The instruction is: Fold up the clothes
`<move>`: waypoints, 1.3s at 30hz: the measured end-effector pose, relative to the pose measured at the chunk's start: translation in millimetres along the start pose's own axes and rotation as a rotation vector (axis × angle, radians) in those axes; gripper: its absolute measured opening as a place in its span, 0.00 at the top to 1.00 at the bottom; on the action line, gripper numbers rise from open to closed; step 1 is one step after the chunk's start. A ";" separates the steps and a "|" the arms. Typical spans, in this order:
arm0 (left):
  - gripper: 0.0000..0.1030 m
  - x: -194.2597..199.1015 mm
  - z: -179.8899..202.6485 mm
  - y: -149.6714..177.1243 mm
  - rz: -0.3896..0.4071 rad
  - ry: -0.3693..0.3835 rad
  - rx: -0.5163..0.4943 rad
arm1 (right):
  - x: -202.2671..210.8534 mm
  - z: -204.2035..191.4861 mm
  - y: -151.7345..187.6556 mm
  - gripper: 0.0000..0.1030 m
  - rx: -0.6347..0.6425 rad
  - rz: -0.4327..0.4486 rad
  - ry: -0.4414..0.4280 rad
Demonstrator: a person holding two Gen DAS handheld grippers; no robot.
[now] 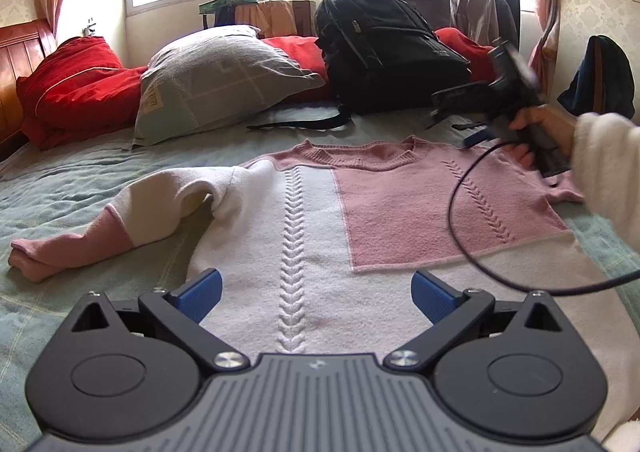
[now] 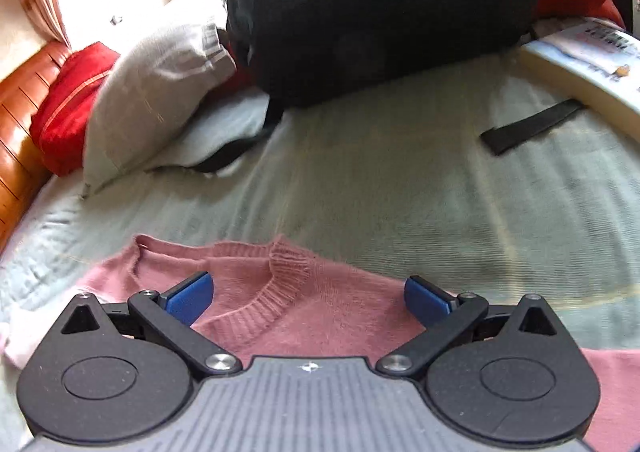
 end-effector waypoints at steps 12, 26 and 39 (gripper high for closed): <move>0.02 1.0 15.9 -0.1 -0.009 0.061 -0.010 | 32.5 73.2 48.2 0.00 -0.178 -0.047 0.056; 0.02 14.4 -12.7 -10.3 -0.005 -0.023 0.097 | 4.1 -141.9 31.5 0.00 0.335 -0.012 -0.034; 0.02 -26.9 -59.0 -16.9 -0.123 -0.076 0.233 | -55.9 -219.5 97.4 0.00 0.562 0.018 -0.123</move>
Point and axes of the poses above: each gripper's, at about its wrist camera, not at the fingertips, and x roughly against the way its jaws point, z to its right, y to its underside, the point moved 1 cm from there along -x, roughly the way its jaws point, and after that the axes turned 4 degrees about y, right-handed, at the moved point
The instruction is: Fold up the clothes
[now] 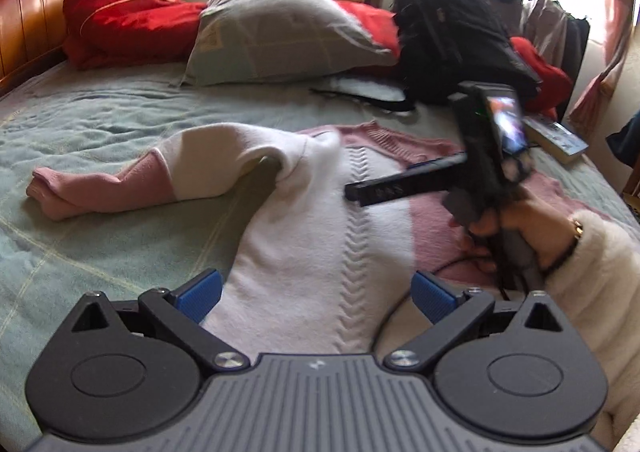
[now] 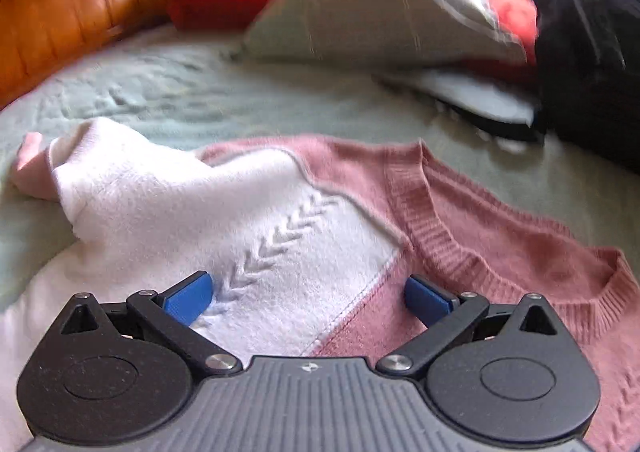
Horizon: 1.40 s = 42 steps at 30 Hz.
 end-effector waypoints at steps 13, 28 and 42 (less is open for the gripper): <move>0.02 -65.5 -13.6 -67.8 0.060 -0.026 -0.006 | 1.2 10.0 -2.1 0.00 -0.008 -0.041 -0.053; 0.02 -133.1 -31.0 -89.3 -0.076 0.035 0.059 | 30.3 32.7 -14.3 0.00 -0.098 -0.113 -0.212; 0.02 -83.0 -105.5 -40.7 -0.048 0.038 0.326 | 24.1 45.3 -15.4 0.00 -0.222 -0.113 -0.286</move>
Point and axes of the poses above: each gripper's, at about its wrist camera, not at the fingertips, and x roughly against the way its jaws point, z to its right, y to its underside, the point moved 1 cm from there along -x, roughly the way its jaws point, and after that the axes turned 4 degrees about y, right-handed, at the moved point
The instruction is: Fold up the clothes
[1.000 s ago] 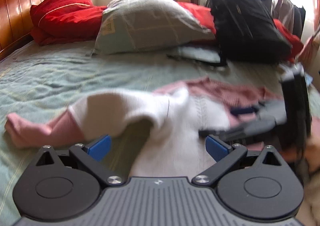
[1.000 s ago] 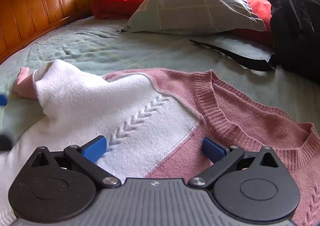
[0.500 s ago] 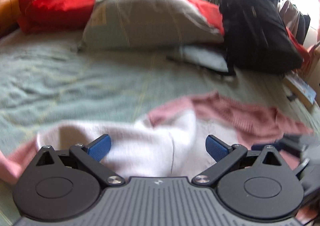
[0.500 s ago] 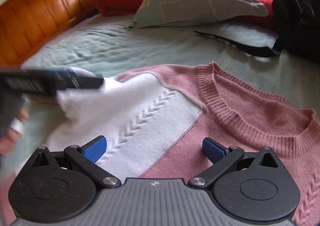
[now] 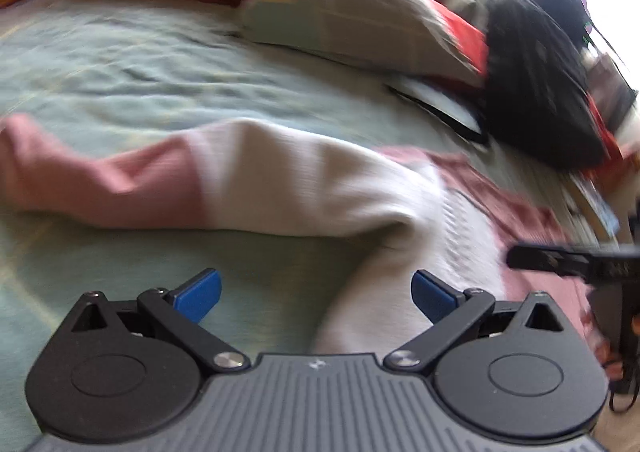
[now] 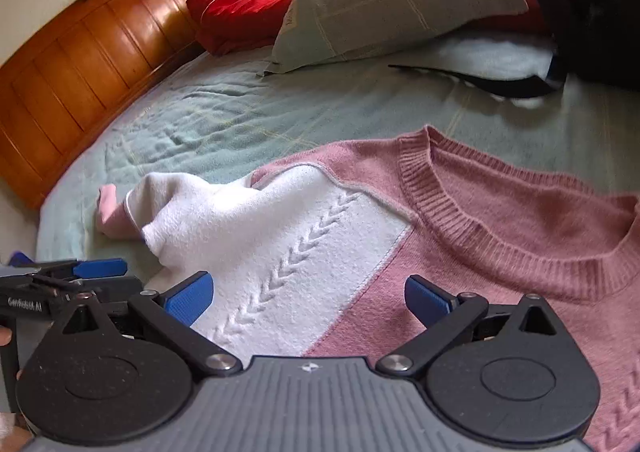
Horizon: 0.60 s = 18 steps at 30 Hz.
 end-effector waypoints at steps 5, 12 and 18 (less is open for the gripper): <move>0.02 1.9 -56.2 -1.7 0.050 0.074 0.183 | -5.6 3.4 0.6 0.00 -0.024 -0.002 -0.002; 0.02 6.2 -106.3 -13.8 0.134 0.179 0.362 | -10.0 7.1 2.1 0.00 -0.026 0.007 0.005; 0.02 23.3 -133.8 -21.3 0.195 0.104 0.455 | -13.8 6.9 3.5 0.00 -0.008 0.017 0.019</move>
Point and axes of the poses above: each gripper's, at about its wrist camera, not at the fingertips, and x roughly against the way its jaws point, z to its right, y to its underside, the point moved 1 cm from there along -x, roughly the way its jaws point, and after that the axes turned 4 degrees about y, right-handed, at the moved point
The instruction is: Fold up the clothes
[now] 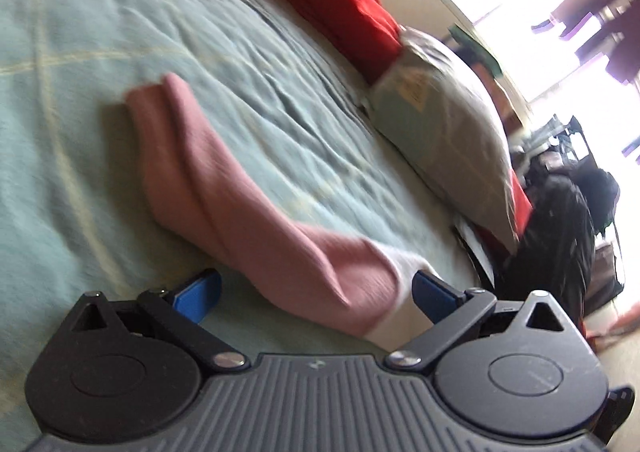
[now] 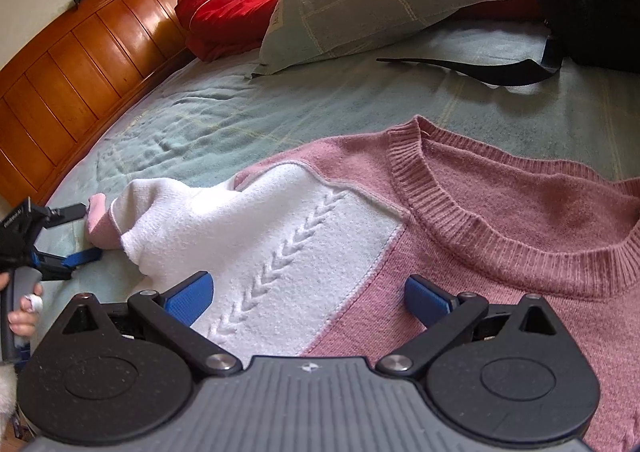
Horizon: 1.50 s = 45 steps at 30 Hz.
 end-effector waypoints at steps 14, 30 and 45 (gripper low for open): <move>0.02 -38.6 39.4 -69.2 -0.009 -0.050 -0.100 | -3.9 -6.7 2.1 0.00 0.046 0.016 0.038; 0.03 16.9 26.6 -39.7 -0.144 -0.416 -0.222 | -6.0 -12.0 5.3 0.00 0.092 0.026 0.069; 0.03 -35.1 58.5 -66.9 -0.142 -0.227 -0.241 | -9.3 -21.9 8.8 0.00 0.157 0.029 0.123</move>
Point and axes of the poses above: each gripper's, at about its wrist camera, not at the fingertips, and x roughly against the way its jaws point, z to its right, y to its underside, the point moved 1 cm from there along -x, roughly the way its jaws point, and after that the axes turned 4 degrees about y, right-handed, at the moved point
